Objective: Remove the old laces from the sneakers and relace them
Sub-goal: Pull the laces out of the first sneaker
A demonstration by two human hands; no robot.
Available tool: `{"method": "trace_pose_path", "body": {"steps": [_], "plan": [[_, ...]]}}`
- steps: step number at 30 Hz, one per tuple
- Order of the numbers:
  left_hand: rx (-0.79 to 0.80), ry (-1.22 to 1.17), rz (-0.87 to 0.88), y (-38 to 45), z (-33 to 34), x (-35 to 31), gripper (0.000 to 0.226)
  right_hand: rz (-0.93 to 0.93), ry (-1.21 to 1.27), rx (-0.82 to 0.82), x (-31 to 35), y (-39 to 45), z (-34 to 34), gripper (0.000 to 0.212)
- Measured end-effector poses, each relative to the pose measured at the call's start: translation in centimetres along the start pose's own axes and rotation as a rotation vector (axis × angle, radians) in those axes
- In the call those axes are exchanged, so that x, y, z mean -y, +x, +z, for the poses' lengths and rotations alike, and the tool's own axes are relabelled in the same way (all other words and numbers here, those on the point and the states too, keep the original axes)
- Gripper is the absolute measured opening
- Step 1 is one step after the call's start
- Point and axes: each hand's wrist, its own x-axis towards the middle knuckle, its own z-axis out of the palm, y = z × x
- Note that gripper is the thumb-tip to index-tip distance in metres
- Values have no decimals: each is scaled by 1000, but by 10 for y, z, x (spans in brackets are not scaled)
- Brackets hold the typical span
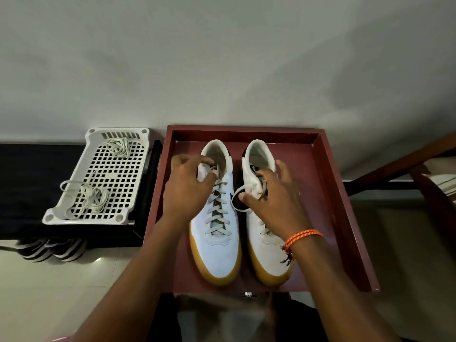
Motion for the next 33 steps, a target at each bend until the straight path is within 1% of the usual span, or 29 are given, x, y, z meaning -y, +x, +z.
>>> {"method": "trace_pose_path", "body": {"steps": [1,3,5,7,11,13,15,17,20,22,25,26,28,29,31,33], "plan": [[43,-10,-21,1,-1,2,22,34,-69,22,0,0,4,67],[98,-24,-41,2,-3,5,22,18,-143,-1,-3,3,5,61],[113,-31,-36,3,-5,5,15,-17,-46,-73,-7,7,-1,46],[100,-10,-29,5,-7,6,14,12,29,-105,-9,7,-10,39],[83,53,-17,4,-10,5,18,73,-58,-143,-15,4,-25,41],[77,55,-22,2,-14,4,16,95,-63,-146,-16,4,-28,45],[76,42,-29,2,-17,2,15,77,-40,-147,-18,5,-30,44],[88,24,-25,2,-18,2,16,47,-31,-166,-21,7,-31,37],[106,-2,-13,1,-19,1,17,22,-113,-224,-27,10,-34,15],[97,-13,-14,1,-19,1,17,14,-111,-290,-30,12,-37,12],[98,-9,-30,2,-17,-1,17,61,8,-449,-29,15,-35,14],[105,-19,-42,2,-17,-1,16,84,104,-533,-26,16,-35,20],[121,-60,-68,2,-16,0,14,92,377,-701,-14,15,-40,32],[131,-91,-80,3,-16,0,13,47,496,-780,-6,13,-44,33],[146,-166,-107,3,-16,3,15,-93,649,-912,12,7,-49,25],[159,-203,-142,4,-16,4,20,-171,728,-977,27,1,-49,19]]}}
